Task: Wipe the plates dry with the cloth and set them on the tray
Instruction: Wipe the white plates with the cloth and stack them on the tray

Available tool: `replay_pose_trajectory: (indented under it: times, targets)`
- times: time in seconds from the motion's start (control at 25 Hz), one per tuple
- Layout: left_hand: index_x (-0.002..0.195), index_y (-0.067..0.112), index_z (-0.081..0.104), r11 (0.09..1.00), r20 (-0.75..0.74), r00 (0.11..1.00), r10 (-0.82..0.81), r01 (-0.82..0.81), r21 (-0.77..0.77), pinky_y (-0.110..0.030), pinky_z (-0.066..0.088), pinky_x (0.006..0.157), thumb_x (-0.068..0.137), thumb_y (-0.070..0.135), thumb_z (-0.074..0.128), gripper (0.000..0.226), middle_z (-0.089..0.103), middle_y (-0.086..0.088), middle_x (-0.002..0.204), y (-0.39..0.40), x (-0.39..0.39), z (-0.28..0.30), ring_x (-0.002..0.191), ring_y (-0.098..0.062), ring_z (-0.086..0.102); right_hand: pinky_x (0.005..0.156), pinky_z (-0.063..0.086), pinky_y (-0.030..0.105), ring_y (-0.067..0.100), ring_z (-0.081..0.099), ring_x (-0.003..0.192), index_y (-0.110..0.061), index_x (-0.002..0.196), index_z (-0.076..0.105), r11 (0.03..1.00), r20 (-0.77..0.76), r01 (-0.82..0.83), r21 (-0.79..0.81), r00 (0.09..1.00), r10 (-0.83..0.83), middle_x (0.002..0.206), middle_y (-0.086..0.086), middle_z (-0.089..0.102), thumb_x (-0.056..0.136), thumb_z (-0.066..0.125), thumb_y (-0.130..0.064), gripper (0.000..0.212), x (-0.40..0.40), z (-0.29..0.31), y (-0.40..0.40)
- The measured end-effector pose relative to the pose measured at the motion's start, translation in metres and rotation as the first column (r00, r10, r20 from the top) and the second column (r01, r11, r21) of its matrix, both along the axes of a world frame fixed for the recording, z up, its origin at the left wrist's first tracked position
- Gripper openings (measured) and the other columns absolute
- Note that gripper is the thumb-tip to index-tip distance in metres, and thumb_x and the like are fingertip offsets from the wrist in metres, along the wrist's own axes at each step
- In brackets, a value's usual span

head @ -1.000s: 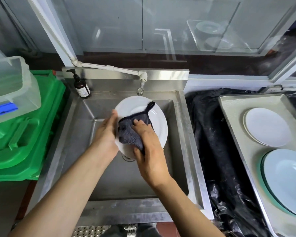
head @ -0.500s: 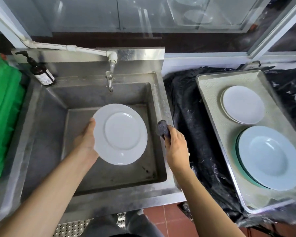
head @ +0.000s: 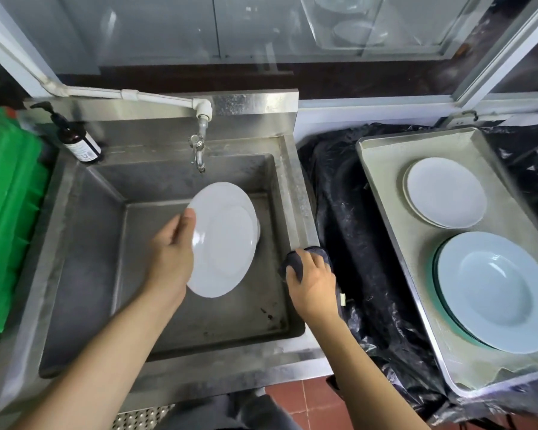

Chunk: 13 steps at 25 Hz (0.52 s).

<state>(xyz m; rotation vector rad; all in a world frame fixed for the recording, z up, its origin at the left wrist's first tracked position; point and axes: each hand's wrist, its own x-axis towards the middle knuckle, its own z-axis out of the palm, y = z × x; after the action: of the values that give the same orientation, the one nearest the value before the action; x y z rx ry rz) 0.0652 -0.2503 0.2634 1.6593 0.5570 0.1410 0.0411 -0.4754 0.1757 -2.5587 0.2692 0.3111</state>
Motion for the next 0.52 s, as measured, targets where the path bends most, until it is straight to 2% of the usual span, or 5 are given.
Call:
replay_pose_trajectory:
  times: [0.12,0.2,0.28,0.4,0.52]
  targets:
    - [0.072,0.019,0.048,0.917,0.150,0.957,-0.247,0.181,0.355,-0.017,0.028,0.049,0.103,0.043,0.046,0.039,0.041,0.011,0.057,0.002,-0.010,0.010,0.054,-0.004,0.036,0.087,0.056,0.037,0.014,0.070,0.096,-0.030,0.121,0.065,0.862,0.061,0.187,0.472,0.968,-0.243,0.100,-0.008,0.073,0.099,0.054,-0.046,0.029,0.020,0.058,0.037]
    - [0.076,0.030,0.050,0.807,0.157,0.889,-0.430,0.300,0.508,-0.022,0.035,0.052,0.103,0.046,0.042,0.032,0.042,0.007,0.058,0.004,-0.016,0.017,0.054,-0.012,0.039,0.082,0.058,0.040,0.017,0.072,0.085,-0.027,0.097,0.070,0.758,0.024,0.237,0.607,0.949,-0.315,0.082,-0.006,0.074,0.089,0.050,-0.069,0.047,0.038,0.090,0.057]
    - [0.097,0.031,0.062,0.628,0.114,0.809,-0.577,0.351,0.695,-0.034,0.045,0.055,0.103,0.047,0.040,0.027,0.055,0.003,0.068,0.003,-0.025,0.022,0.060,-0.019,0.052,0.078,0.058,0.043,0.024,0.071,0.078,-0.019,0.081,0.069,0.705,-0.068,0.312,0.637,0.934,-0.351,0.068,-0.003,0.072,0.082,0.050,-0.078,0.062,0.046,0.109,0.064]
    - [0.112,0.025,0.067,0.417,0.074,0.692,-0.718,0.343,0.842,-0.035,0.058,0.063,0.102,0.042,0.045,0.030,0.075,0.009,0.100,0.004,-0.041,0.021,0.083,-0.017,0.070,0.065,0.051,0.050,0.029,0.057,0.063,0.001,0.073,0.067,0.717,-0.141,0.388,0.578,0.914,-0.381,0.059,0.006,0.060,0.091,0.062,-0.035,0.040,0.041,0.105,0.059]
    - [0.118,0.025,0.071,0.349,0.006,0.636,-0.772,0.416,0.840,-0.038,0.062,0.078,0.098,0.037,0.058,0.027,0.074,0.008,0.116,0.008,-0.046,0.015,0.098,-0.015,0.072,0.060,0.036,0.042,0.023,0.041,0.063,0.002,0.061,0.056,0.696,-0.164,0.441,0.567,0.888,-0.430,0.061,0.012,0.042,0.081,0.057,-0.019,0.029,0.028,0.094,0.055]
